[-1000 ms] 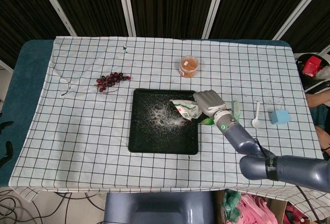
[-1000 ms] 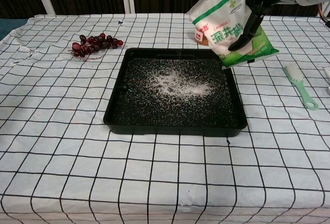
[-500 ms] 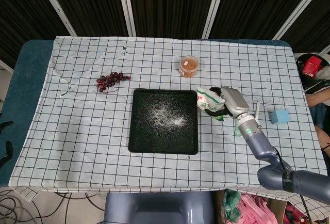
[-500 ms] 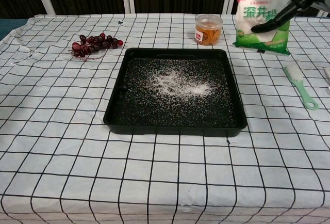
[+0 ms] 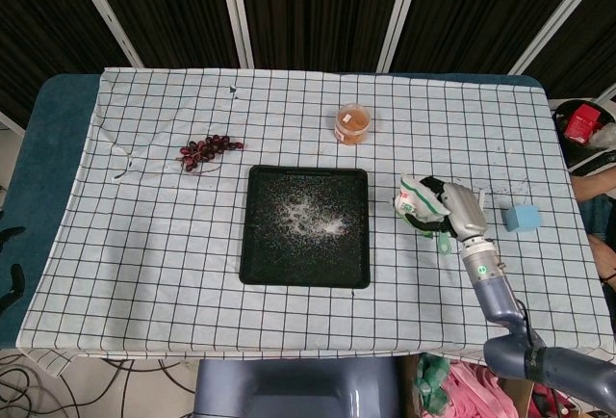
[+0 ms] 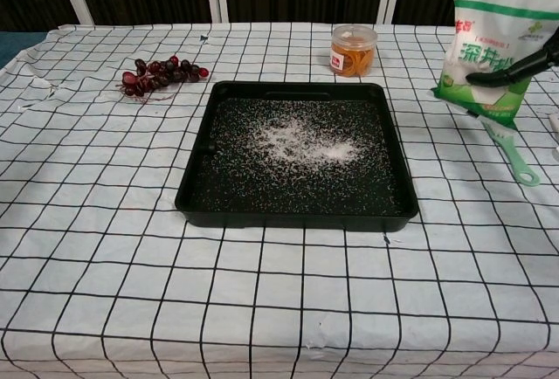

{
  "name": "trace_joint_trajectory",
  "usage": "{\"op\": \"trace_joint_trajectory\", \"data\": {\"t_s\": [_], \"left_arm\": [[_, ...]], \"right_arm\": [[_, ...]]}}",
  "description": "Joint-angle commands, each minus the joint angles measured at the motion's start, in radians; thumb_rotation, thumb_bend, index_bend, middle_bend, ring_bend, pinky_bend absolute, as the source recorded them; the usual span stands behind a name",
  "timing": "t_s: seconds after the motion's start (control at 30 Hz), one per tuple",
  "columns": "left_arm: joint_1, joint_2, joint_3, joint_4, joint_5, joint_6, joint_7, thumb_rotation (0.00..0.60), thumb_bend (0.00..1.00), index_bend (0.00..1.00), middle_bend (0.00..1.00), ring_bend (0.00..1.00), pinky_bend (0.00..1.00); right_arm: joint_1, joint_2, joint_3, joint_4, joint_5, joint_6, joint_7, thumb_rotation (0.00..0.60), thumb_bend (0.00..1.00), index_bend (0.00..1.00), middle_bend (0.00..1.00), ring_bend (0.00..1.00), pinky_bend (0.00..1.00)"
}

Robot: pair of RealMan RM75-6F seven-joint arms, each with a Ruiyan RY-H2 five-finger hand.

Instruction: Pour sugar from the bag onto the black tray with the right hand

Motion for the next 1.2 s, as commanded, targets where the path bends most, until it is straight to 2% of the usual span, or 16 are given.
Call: {"op": "trace_joint_trajectory", "data": {"t_s": [0.03,0.17,0.3,0.53,1.03,1.2], "left_arm": [[0.0,0.0,0.0,0.0,0.0,-0.001,0.001,0.6,0.62,0.22,0.04,0.0,0.0],[0.0,0.0,0.0,-0.001,0.0,0.0,-0.001,0.6,0.62,0.22,0.04,0.0,0.0],[-0.001,0.002,-0.001,0.0,-0.002,-0.002,-0.004,0.6,0.62,0.22,0.04,0.0,0.0],[-0.001,0.002,-0.001,0.0,-0.001,-0.003,-0.003,0.6,0.62,0.22,0.04,0.0,0.0],[0.0,0.002,-0.002,0.0,-0.002,-0.002,-0.004,0.6,0.62,0.22,0.04,0.0,0.0],[-0.001,0.003,-0.001,0.001,-0.002,-0.003,-0.004,0.6,0.62,0.22,0.04,0.0,0.0]], "right_arm": [[-0.03,-0.055,0.009,0.04,-0.019,0.032,-0.006,0.6,0.34,0.57,0.39,0.5,0.55],[-0.045,-0.129,0.029,0.108,-0.024,0.046,-0.033,0.6,0.34,0.57,0.39,0.5,0.55],[-0.046,-0.181,0.038,0.185,-0.042,0.005,-0.012,0.6,0.34,0.57,0.39,0.5,0.55],[-0.055,-0.225,0.051,0.253,-0.079,-0.014,0.023,0.6,0.34,0.57,0.39,0.5,0.54],[-0.057,-0.286,0.081,0.309,-0.123,-0.067,0.034,0.6,0.31,0.56,0.36,0.47,0.52],[-0.062,-0.268,0.082,0.271,-0.125,-0.106,0.022,0.6,0.25,0.47,0.28,0.37,0.47]]}}
